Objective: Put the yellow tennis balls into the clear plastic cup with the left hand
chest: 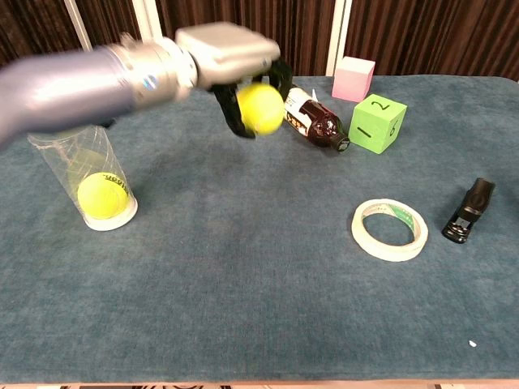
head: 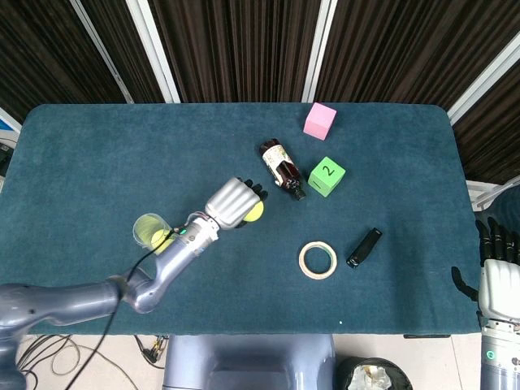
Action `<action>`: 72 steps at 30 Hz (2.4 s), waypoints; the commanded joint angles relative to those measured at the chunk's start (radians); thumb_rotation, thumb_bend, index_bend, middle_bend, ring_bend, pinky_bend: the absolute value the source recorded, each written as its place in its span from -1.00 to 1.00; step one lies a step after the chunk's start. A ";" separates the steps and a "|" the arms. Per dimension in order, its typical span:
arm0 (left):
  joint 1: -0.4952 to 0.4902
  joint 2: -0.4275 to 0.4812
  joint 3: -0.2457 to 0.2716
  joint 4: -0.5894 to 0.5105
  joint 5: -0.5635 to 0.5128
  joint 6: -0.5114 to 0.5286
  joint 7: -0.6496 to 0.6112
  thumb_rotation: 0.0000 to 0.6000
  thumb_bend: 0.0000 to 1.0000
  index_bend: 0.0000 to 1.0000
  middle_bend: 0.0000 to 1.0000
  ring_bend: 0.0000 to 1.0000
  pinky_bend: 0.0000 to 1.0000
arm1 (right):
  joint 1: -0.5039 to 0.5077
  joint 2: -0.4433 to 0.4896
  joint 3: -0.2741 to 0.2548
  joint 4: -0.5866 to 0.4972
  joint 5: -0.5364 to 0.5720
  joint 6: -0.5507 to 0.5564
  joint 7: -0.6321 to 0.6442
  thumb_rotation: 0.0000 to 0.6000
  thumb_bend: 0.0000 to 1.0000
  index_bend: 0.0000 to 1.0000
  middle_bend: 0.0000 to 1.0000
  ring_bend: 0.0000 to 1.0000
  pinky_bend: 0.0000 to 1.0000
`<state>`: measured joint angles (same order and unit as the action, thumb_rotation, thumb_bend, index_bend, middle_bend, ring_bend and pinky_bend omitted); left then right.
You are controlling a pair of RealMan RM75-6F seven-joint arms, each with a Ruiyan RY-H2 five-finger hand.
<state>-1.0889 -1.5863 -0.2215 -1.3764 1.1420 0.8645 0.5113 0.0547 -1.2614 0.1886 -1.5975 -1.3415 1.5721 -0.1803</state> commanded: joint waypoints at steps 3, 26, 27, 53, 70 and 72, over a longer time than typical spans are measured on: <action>0.116 0.290 -0.019 -0.267 0.048 0.113 -0.051 1.00 -0.39 -0.05 -0.04 -0.22 0.15 | 0.002 -0.004 -0.007 -0.004 -0.010 -0.003 -0.004 1.00 -0.29 -0.84 -1.00 -1.00 -1.00; 0.337 0.652 0.134 -0.450 0.319 0.163 -0.264 1.00 -0.41 -0.06 -0.04 -0.22 0.13 | -0.001 -0.007 -0.004 -0.011 -0.008 0.007 -0.004 1.00 -0.30 -0.84 -1.00 -1.00 -1.00; 0.337 0.649 0.135 -0.446 0.320 0.157 -0.267 1.00 -0.41 -0.06 -0.04 -0.22 0.13 | -0.001 -0.007 -0.004 -0.011 -0.009 0.008 -0.005 1.00 -0.30 -0.84 -1.00 -1.00 -1.00; 0.367 0.612 0.176 -0.372 0.364 0.092 -0.303 1.00 -0.96 -0.31 -0.44 -0.51 -0.06 | -0.002 -0.004 0.006 -0.005 -0.001 0.013 0.008 1.00 -0.30 -0.84 -1.00 -1.00 -1.00; 0.434 0.664 0.136 -0.459 0.368 0.232 -0.287 1.00 -0.87 -0.47 -0.65 -0.66 -0.21 | 0.000 -0.001 0.009 -0.002 -0.004 0.012 0.018 1.00 -0.30 -0.84 -1.00 -1.00 -1.00; 0.475 0.680 0.143 -0.501 0.356 0.282 -0.234 1.00 -0.87 -0.50 -0.72 -0.75 -0.34 | 0.004 -0.001 0.007 0.013 -0.004 0.004 0.009 1.00 -0.30 -0.84 -1.00 -1.00 -1.00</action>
<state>-0.6591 -0.9238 -0.0790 -1.8347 1.5052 1.0927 0.2277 0.0559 -1.2629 0.1972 -1.5924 -1.3454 1.5813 -0.1661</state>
